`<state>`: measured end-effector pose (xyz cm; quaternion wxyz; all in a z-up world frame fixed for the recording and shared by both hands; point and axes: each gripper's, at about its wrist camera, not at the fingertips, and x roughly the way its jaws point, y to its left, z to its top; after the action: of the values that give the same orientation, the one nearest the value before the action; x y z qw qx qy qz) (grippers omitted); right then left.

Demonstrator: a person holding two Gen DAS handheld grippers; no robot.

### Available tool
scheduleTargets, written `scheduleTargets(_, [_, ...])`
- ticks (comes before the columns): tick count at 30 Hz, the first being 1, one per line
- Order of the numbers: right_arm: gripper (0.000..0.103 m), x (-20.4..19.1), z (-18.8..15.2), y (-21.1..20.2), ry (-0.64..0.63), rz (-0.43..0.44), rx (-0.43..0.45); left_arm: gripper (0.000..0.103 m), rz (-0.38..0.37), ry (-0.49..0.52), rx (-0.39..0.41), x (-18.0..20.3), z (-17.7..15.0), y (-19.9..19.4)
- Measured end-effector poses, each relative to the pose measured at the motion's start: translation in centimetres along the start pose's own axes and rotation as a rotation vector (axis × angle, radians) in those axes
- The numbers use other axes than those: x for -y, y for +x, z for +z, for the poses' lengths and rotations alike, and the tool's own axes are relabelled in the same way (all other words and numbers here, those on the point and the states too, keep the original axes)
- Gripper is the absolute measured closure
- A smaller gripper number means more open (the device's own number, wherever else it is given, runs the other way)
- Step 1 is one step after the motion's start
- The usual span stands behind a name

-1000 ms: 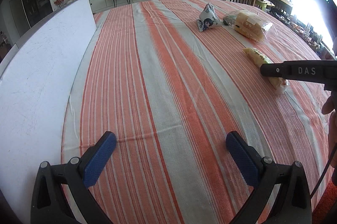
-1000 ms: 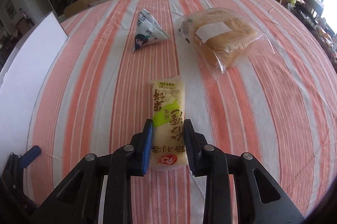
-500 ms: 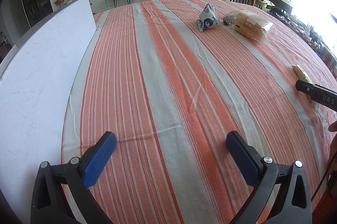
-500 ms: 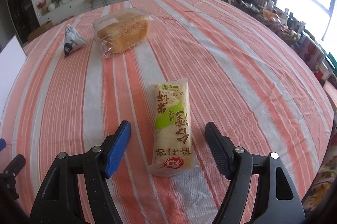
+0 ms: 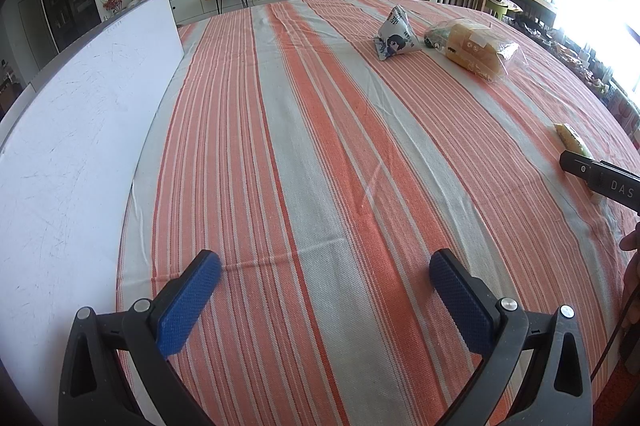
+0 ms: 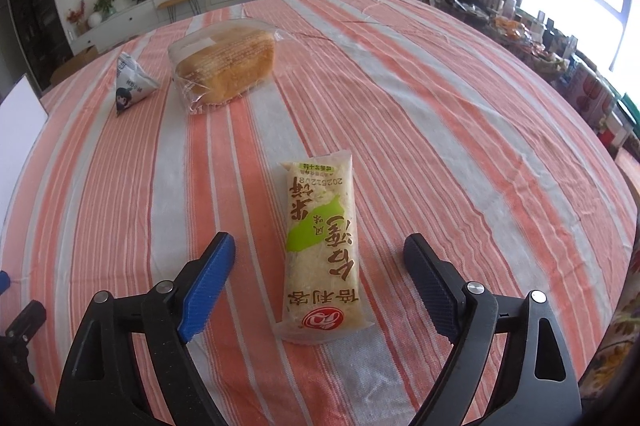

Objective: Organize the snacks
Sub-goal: 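Lower the rice cake packet onto the table and open the right tool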

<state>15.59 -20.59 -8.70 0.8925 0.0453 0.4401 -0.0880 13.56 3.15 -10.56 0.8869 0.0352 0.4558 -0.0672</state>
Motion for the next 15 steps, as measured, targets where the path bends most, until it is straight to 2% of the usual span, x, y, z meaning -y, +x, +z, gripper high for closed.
scheduleTargets(15, [0.015, 0.02, 0.03, 0.00, 0.000, 0.000, 0.000, 0.000, 0.007, -0.012, -0.003, 0.10, 0.02, -0.02])
